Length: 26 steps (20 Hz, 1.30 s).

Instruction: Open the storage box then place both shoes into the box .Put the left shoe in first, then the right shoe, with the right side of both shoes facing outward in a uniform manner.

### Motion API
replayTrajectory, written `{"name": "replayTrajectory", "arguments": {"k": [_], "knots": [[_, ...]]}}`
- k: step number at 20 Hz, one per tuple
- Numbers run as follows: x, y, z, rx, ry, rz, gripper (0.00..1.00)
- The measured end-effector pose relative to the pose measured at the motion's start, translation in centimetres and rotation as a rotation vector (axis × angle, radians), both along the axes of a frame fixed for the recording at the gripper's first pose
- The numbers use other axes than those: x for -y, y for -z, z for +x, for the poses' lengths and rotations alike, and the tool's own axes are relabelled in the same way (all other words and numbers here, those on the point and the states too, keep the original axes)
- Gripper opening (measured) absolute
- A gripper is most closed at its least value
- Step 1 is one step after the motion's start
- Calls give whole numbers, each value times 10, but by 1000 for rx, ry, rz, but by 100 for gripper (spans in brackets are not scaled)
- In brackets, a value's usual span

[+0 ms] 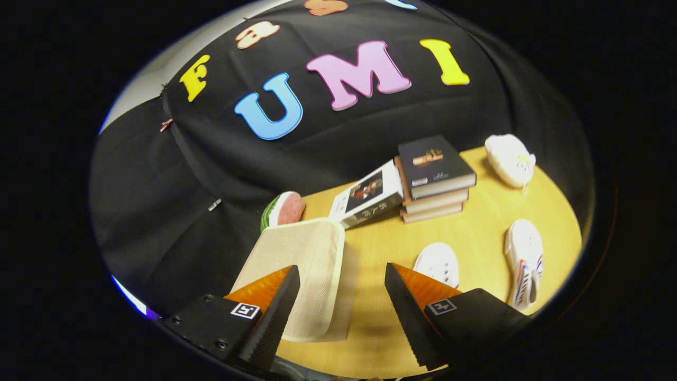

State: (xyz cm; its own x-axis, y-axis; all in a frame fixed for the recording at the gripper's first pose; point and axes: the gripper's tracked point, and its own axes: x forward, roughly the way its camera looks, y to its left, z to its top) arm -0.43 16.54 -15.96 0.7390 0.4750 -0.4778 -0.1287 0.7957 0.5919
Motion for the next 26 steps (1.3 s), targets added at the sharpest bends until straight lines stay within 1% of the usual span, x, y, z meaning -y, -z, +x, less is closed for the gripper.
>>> {"name": "replayTrajectory", "arguments": {"k": [3, 7, 8, 9, 10, 11, 12, 13, 14, 15, 16, 17, 18, 19, 20, 23, 26], "knots": [[-33, 21, -12, -157, -103, 178, 98], [-59, 51, -17, -287, -160, 284, 98], [-66, 55, -19, -312, -179, 308, 96], [-70, 60, -23, -337, -196, 320, 96], [-75, 56, -22, -348, -197, 359, 94], [-78, 53, -21, -367, -196, 385, 86], [-77, 55, -20, -386, -192, 382, 65], [-79, 59, -22, -403, -192, 385, 59], [-74, 52, -21, -417, -192, 402, 56], [-74, 53, -20, -436, -180, 402, 43], [-73, 51, -20, -447, -188, 407, 29], [-73, 49, -19, -443, -183, 400, 29], [-73, 48, -19, -440, -181, 391, 18], [-74, 49, -20, -438, -187, 373, 10], [-74, 49, -18, -435, -198, 351, 6], [-73, 36, -24, -422, -226, 315, 5], [-81, 6, -23, -414, -223, 365, 5]]}}
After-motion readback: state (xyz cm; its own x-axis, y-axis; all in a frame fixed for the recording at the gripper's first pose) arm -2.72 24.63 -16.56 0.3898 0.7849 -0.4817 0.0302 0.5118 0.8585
